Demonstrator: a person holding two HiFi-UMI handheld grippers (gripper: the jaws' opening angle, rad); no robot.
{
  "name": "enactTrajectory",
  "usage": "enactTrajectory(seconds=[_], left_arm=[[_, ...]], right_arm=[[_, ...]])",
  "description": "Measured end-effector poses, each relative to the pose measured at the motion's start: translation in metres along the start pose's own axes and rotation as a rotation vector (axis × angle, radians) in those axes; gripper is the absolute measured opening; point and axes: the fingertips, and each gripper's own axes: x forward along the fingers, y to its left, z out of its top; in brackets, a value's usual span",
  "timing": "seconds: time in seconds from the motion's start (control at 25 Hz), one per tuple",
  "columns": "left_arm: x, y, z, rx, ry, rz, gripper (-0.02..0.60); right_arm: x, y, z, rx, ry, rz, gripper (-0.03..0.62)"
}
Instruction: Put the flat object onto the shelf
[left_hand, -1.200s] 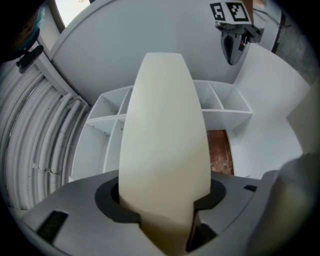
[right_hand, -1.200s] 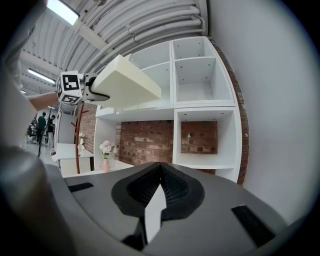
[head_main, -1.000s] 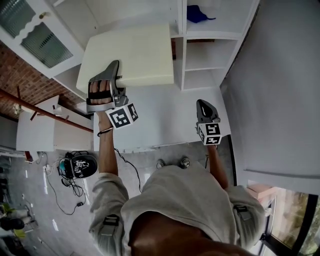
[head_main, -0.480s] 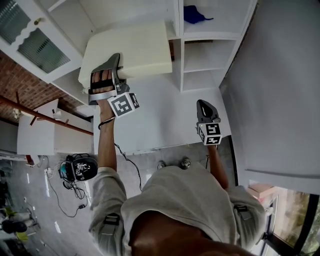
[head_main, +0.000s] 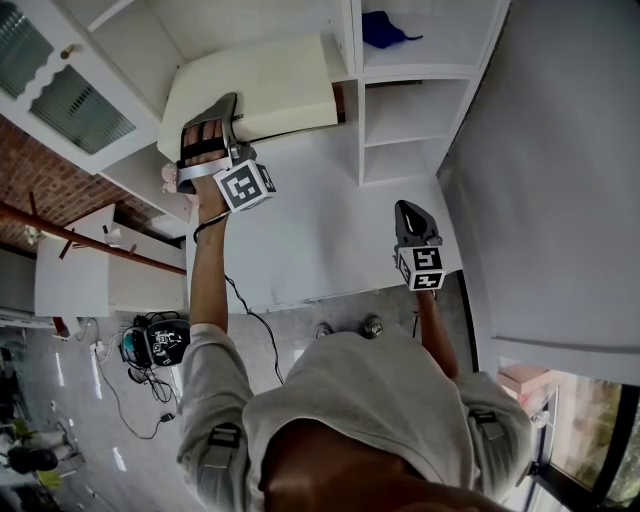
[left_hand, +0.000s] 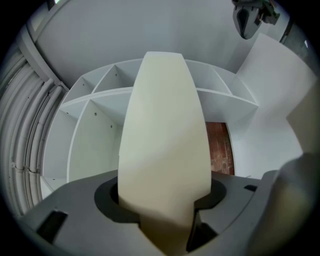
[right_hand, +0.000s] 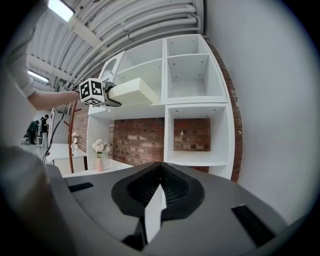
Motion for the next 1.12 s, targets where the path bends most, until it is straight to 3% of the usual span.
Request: enactTrajectory(seconds=[0.48,0.84,0.88,0.96,1.12], left_arm=[[0.040,0.000,0.002,-0.009,0.018,-0.030,0.283],[0.042,0.000,0.003,-0.009,0.008,-0.040,0.295],[0.041,0.000,0.004,-0.012,-0.001,-0.043,0.300],[0.039,-0.001,0.006,-0.028,-0.027,-0.061,0.367],[0.034,-0.002,0.008,-0.072,-0.052,-0.098,0.413]], right_arm=[[-0.004,-0.012,0.000,-0.002,0.006,-0.039,0.028],[-0.006,-0.013,0.001,-0.005,0.001,-0.047,0.028],[-0.007,-0.013,0.002,-0.006,0.000,-0.047,0.028],[-0.008,-0.013,0.003,-0.010,-0.001,-0.047,0.028],[-0.009,-0.013,0.006,-0.013,-0.006,-0.049,0.028]])
